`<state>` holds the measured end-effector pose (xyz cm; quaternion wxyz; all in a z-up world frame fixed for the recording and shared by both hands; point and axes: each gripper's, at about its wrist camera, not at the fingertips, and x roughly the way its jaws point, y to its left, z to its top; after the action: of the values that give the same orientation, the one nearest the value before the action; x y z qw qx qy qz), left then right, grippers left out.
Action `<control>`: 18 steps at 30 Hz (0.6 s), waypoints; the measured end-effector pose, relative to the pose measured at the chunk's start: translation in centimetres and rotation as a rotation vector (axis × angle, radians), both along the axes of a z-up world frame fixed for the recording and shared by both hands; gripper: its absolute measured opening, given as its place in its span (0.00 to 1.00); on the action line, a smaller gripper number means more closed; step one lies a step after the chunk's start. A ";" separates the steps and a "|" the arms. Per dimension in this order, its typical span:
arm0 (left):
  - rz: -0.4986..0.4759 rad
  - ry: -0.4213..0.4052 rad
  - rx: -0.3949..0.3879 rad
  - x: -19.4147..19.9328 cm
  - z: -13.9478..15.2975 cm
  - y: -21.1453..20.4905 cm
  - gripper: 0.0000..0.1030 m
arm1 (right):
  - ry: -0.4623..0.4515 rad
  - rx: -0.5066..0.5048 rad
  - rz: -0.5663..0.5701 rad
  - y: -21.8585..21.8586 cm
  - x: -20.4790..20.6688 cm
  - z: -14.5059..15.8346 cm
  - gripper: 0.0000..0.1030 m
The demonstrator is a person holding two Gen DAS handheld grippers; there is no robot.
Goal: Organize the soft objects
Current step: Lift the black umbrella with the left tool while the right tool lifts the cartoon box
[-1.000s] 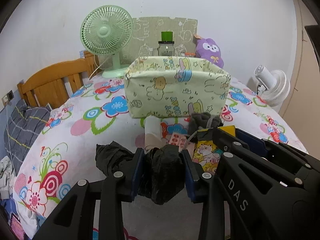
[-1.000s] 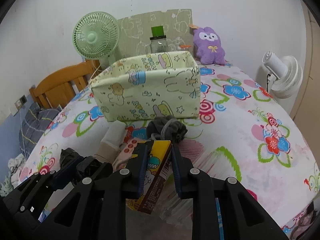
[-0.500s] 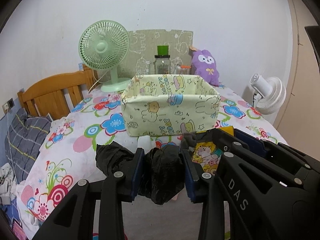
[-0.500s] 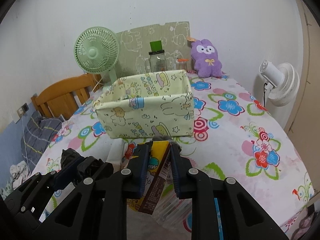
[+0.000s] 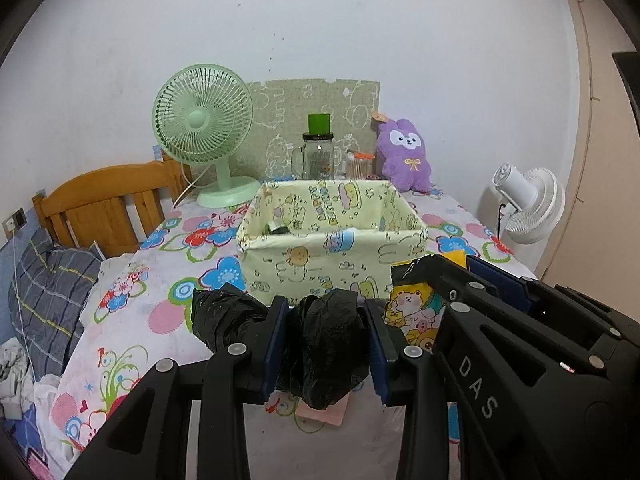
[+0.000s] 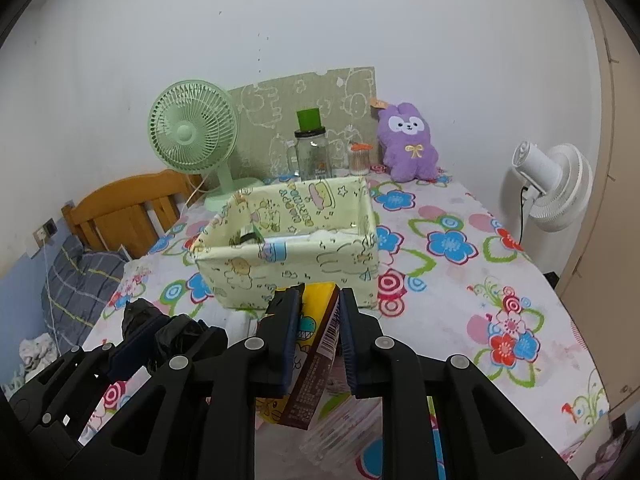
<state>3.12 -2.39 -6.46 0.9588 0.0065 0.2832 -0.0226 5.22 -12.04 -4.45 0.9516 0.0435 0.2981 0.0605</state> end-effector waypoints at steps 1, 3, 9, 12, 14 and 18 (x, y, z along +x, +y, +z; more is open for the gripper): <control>-0.001 -0.004 -0.001 0.0 0.2 0.0 0.36 | -0.003 -0.001 -0.001 0.0 0.0 0.2 0.22; -0.005 -0.010 -0.004 0.0 0.5 0.0 0.36 | -0.010 -0.004 -0.003 0.0 0.0 0.7 0.22; -0.014 -0.019 -0.010 0.1 1.3 -0.2 0.36 | -0.018 -0.005 -0.007 -0.1 -0.1 1.7 0.21; -0.017 -0.025 -0.009 0.1 1.8 -0.2 0.36 | -0.021 -0.004 -0.008 -0.1 0.0 2.1 0.21; -0.018 -0.028 -0.008 0.1 2.0 -0.3 0.36 | -0.021 -0.002 -0.007 -0.2 0.0 2.4 0.21; -0.022 -0.032 -0.012 0.3 2.4 -0.3 0.36 | -0.026 -0.006 -0.011 -0.2 0.1 2.8 0.21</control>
<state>3.39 -2.66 -4.08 0.9629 0.0044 0.2675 -0.0346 5.35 -12.20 -1.70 0.9558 0.0414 0.2857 0.0549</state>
